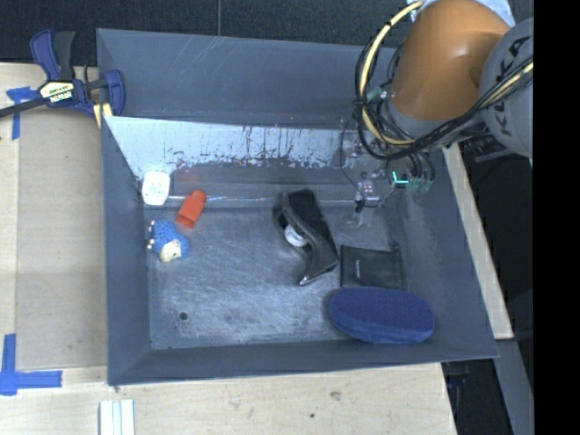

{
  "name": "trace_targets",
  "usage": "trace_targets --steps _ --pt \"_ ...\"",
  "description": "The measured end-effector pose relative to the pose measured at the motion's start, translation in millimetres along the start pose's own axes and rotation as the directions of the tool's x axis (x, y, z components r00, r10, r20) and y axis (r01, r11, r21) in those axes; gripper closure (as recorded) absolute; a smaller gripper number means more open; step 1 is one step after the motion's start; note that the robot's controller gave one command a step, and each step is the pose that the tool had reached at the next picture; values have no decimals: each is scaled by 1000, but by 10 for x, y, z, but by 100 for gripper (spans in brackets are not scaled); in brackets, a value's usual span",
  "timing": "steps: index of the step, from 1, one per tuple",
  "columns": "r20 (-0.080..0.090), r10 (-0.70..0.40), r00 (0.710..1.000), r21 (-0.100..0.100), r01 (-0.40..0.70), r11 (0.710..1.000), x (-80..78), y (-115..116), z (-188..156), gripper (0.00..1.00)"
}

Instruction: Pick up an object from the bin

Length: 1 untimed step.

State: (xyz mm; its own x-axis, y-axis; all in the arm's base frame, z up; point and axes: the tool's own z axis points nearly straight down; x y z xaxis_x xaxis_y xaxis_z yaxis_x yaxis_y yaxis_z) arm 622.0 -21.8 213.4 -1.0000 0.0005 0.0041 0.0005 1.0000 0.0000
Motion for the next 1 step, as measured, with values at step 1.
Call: trace_targets --steps 1 --pt "-2 -124 992 0 124 992 425 -310 1201 0"
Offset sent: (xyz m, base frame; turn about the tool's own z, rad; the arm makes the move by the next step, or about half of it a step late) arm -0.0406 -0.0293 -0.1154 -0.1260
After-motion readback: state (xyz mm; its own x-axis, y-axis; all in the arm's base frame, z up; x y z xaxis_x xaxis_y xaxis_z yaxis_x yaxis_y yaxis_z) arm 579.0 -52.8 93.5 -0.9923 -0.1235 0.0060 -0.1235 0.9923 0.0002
